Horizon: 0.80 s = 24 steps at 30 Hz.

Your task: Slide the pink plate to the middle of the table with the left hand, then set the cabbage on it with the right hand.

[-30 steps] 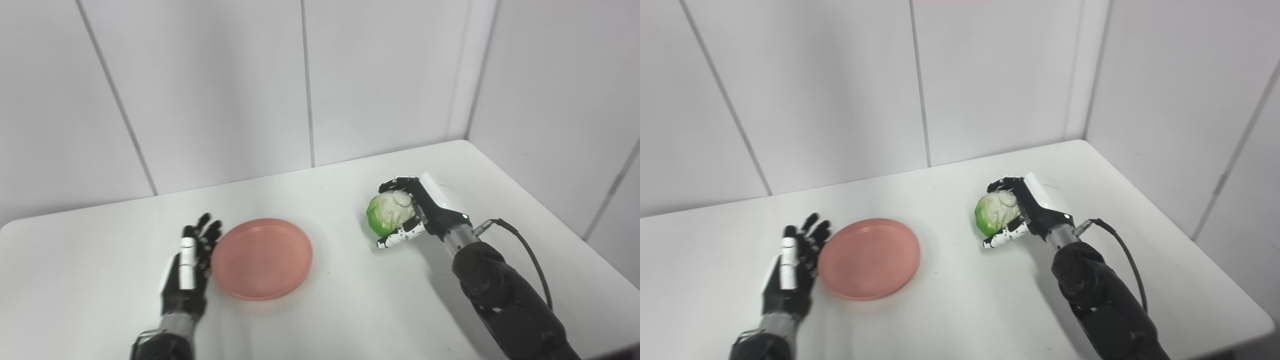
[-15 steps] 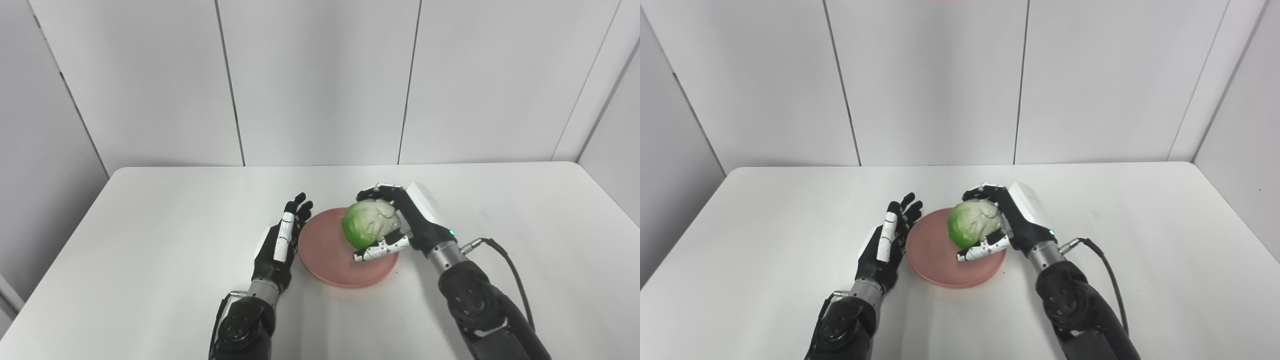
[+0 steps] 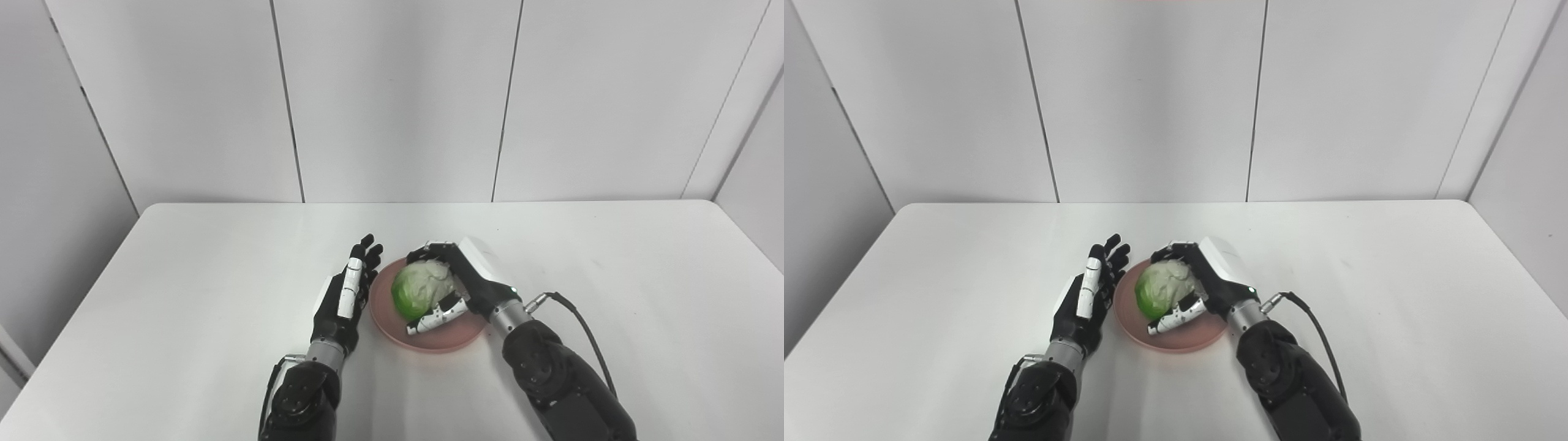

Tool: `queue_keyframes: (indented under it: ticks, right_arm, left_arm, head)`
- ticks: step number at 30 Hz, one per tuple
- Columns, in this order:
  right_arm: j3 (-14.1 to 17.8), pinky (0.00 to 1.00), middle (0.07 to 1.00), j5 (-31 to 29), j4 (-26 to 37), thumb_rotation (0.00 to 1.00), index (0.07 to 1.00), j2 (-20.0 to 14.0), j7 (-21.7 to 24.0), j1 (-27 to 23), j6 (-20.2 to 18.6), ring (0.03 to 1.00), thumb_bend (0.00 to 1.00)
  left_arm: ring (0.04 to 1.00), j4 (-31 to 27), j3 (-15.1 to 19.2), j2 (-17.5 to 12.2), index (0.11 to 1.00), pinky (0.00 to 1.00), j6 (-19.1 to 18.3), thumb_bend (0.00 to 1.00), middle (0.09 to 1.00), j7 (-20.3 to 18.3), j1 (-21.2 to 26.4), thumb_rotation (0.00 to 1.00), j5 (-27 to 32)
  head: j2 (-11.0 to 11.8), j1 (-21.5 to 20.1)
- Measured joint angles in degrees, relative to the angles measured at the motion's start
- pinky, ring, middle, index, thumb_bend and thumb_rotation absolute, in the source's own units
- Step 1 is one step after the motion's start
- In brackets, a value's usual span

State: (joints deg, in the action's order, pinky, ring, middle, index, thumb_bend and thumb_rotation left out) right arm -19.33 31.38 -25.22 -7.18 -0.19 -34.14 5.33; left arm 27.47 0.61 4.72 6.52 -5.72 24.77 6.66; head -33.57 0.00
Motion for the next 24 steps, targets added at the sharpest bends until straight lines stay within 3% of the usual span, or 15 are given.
queue_keyframes:
  ticks: [8, 11, 12, 14, 17, 19, 24]
  right_arm:
    - [-0.1, 0.38, 0.501, 2.5, -1.2, 0.0, 0.536, -1.5, -1.5, -0.4, 0.5, 0.412, 0.52]
    - [-0.8, 0.42, 0.479, 3.8, -1.4, 0.01, 0.531, -2.1, -2.3, -0.4, 1.4, 0.498, 0.52]
    - [-1.2, 0.53, 0.646, 4.0, -1.4, 0.28, 0.699, -2.3, -2.5, -0.4, 1.8, 0.622, 0.64]
    - [-1.5, 0.62, 0.771, 4.4, -1.3, 0.49, 0.817, -2.6, -2.5, -0.4, 2.4, 0.73, 0.7]
    - [-1.5, 0.72, 0.894, 4.2, -0.5, 0.69, 0.914, -3.1, -2.3, -0.2, 2.4, 0.853, 0.73]
    - [-1.3, 0.77, 0.944, 3.4, 0.8, 0.76, 0.965, -3.4, -2.0, 0.1, 2.9, 0.907, 0.74]
    - [-0.9, 0.88, 0.993, 0.4, 2.8, 0.76, 0.998, -4.7, -0.3, 0.6, 6.0, 0.979, 0.73]
  left_arm:
    - [0.96, 0.3, 0.2, 0.0, 0.96, 0.95, 0.4, 0.75, 0.955, 0.0, 0.1, 1.0, 0.4]
    - [0.96, 0.6, 0.1, 0.0, 0.96, 0.94, 0.8, 0.75, 0.961, 0.0, 0.2, 1.0, 0.4]
    - [0.966, 0.6, 0.1, 0.0, 0.958, 0.96, 1.0, 0.75, 0.968, -0.1, 0.2, 1.0, 0.4]
    - [0.975, 0.7, 0.0, 0.0, 0.96, 0.98, 1.1, 0.75, 0.974, -0.1, 0.3, 1.0, 0.4]
    - [0.988, 0.6, 0.0, -0.1, 0.967, 1.0, 1.1, 0.76, 0.982, -0.2, 0.3, 1.0, 0.4]
    - [0.987, 0.6, 0.0, -0.2, 0.966, 1.0, 1.0, 0.77, 0.98, -0.2, 0.3, 1.0, 0.4]
    - [0.984, 0.6, 0.0, -0.3, 0.963, 1.0, 1.0, 0.76, 0.972, -0.3, 0.3, 1.0, 0.4]
  head:
    - [0.0, -0.6]
    - [0.0, -0.8]
    - [0.0, -0.9]
    - [0.0, -0.9]
    - [0.1, -1.1]
    - [0.1, -1.3]
    - [0.0, -1.7]
